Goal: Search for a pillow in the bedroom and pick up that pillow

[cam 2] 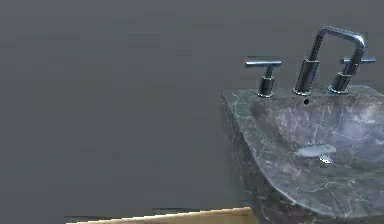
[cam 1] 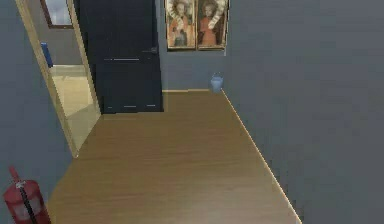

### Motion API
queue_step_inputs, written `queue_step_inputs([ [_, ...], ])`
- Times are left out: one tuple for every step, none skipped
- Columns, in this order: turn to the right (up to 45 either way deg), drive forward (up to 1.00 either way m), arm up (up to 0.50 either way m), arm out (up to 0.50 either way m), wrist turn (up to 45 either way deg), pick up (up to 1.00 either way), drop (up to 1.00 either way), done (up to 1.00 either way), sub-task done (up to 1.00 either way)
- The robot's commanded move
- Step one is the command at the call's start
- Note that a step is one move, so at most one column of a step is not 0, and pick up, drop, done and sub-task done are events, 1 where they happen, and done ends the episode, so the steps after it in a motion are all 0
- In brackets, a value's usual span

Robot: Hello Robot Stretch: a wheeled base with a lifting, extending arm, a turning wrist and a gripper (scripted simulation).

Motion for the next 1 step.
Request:
queue_step_inputs([
  [6.0, 0.00, 0.00, 0.00, 0.0, 0.00, 0.00, 0.00, 0.00],
])
